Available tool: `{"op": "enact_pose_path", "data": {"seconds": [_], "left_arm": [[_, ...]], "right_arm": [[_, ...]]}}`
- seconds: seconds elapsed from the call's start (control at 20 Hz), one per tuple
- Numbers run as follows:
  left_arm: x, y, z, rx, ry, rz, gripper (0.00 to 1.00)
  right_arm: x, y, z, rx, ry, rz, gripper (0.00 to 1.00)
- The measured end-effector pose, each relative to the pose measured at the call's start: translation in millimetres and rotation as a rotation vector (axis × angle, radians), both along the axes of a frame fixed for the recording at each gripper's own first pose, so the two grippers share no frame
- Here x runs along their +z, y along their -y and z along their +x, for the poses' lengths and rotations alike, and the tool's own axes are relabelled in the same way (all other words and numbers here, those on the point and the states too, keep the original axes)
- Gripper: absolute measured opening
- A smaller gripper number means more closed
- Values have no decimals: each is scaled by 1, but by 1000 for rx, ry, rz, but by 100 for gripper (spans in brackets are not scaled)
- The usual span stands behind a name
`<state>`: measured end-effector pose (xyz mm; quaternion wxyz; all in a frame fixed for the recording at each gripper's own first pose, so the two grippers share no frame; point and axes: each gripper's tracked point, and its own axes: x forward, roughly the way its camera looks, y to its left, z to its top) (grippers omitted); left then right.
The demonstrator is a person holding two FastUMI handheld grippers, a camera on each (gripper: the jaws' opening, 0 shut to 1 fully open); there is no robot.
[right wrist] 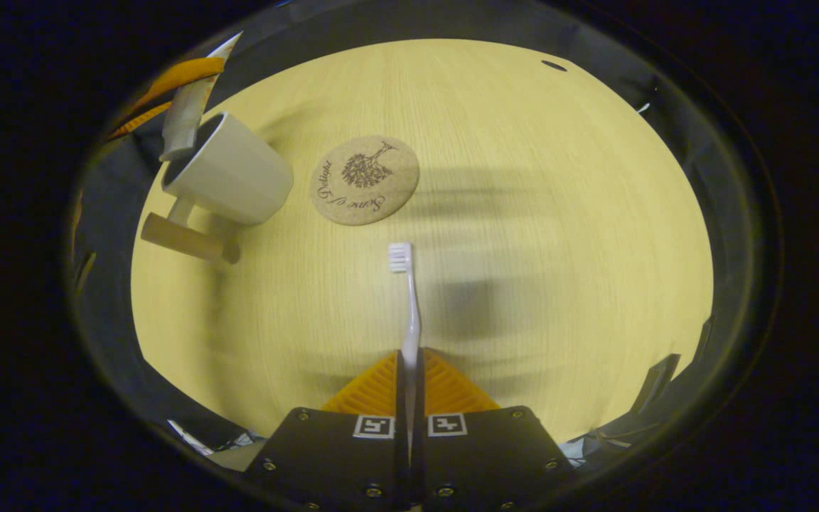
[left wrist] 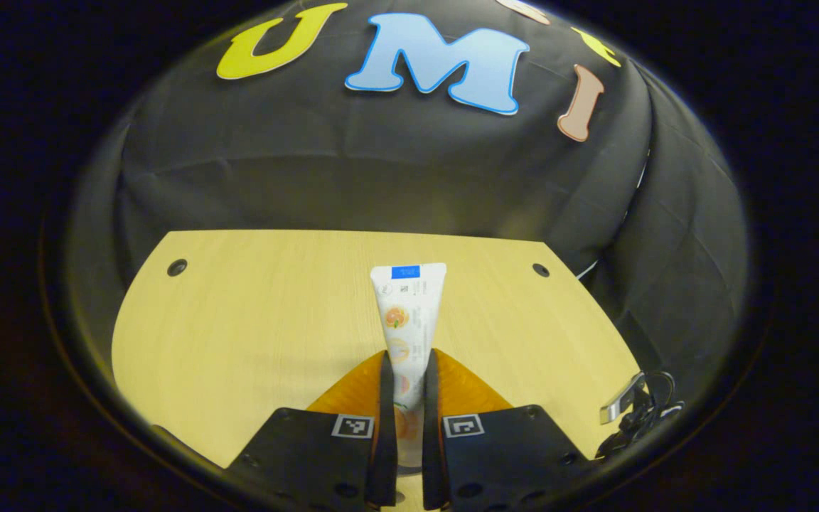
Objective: Put the toothbrush and toothpaste on the desktop into the cup, then pick up the cup and place it on the coaster on the desktop.
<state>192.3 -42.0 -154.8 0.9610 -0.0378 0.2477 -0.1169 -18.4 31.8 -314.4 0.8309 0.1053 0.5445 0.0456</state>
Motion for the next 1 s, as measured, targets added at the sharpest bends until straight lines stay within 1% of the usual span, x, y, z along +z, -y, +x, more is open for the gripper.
{"op": "enact_pose_path", "data": {"seconds": [0.1,0.2,0.25,0.4,0.45,0.55,0.6,0.65,0.7,0.75,0.8,0.9,0.95,1.0], "left_arm": [[-7,-3,0,-10,33,36,21],[-18,-5,-4,-9,28,82,22],[-19,-3,-4,-10,27,87,27],[-24,-1,-4,-1,17,73,27],[-23,-1,-3,-3,21,65,29],[-21,0,-6,-17,32,59,30],[-22,4,-12,-31,29,51,47],[-20,2,-14,-27,35,56,61],[-15,3,-14,-34,49,54,76],[-14,3,-16,-33,57,57,70],[-10,4,-18,-37,65,62,71],[-4,5,-19,-41,89,80,69],[3,7,-20,-48,100,88,75],[7,8,-22,-55,112,93,65]], "right_arm": [[1,1,0,-16,8,18,2],[8,2,4,-33,30,38,2],[12,3,6,-40,39,41,2],[26,6,12,-60,67,55,2],[30,7,13,-68,76,61,2],[39,9,16,-81,91,74,2],[42,10,18,-89,99,78,2],[46,11,21,-95,108,81,4],[50,13,23,-101,115,84,2],[54,14,25,-108,123,87,2],[58,15,27,-115,131,93,2],[64,17,32,-126,146,102,2],[67,18,35,-132,154,104,2],[72,19,38,-138,164,107,2]]}}
